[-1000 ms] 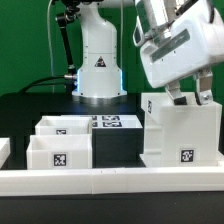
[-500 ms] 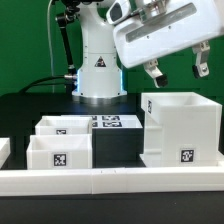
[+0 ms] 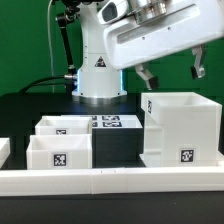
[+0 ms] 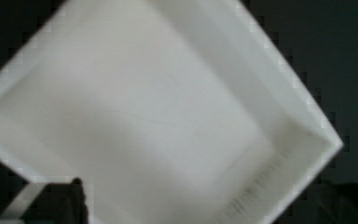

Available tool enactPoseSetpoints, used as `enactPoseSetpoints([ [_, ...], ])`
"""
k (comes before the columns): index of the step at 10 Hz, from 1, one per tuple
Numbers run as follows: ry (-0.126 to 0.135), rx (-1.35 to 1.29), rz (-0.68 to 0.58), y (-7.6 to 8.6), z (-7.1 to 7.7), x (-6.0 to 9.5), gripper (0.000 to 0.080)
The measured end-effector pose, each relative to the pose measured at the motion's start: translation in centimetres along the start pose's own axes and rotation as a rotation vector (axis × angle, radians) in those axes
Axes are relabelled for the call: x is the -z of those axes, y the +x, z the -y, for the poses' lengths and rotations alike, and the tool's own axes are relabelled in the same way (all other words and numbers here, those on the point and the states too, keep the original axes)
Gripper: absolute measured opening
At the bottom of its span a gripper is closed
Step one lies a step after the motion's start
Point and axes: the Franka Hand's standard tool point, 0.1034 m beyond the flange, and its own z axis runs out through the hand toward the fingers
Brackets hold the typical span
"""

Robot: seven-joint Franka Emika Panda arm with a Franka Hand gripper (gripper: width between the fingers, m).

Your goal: Assemble drawer

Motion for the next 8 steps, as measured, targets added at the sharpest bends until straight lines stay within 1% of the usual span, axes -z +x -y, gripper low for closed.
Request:
enactPoseSetpoints([
  [1, -0.017, 0.098, 0.005, 0.6, -1.3, 0.3, 0.0649],
  [2, -0.031, 0.18, 0.0, 0.9, -1.9, 0.6, 0.0649],
  [6, -0.033, 0.41, 0.004, 1.0, -2.1, 0.5, 0.0649],
  [7, -0.059, 0.511, 0.006, 1.4, -3.2, 0.7, 0.0649],
  [8, -0.103, 0.523, 0.006, 1.7, -4.6, 0.9, 0.0649],
])
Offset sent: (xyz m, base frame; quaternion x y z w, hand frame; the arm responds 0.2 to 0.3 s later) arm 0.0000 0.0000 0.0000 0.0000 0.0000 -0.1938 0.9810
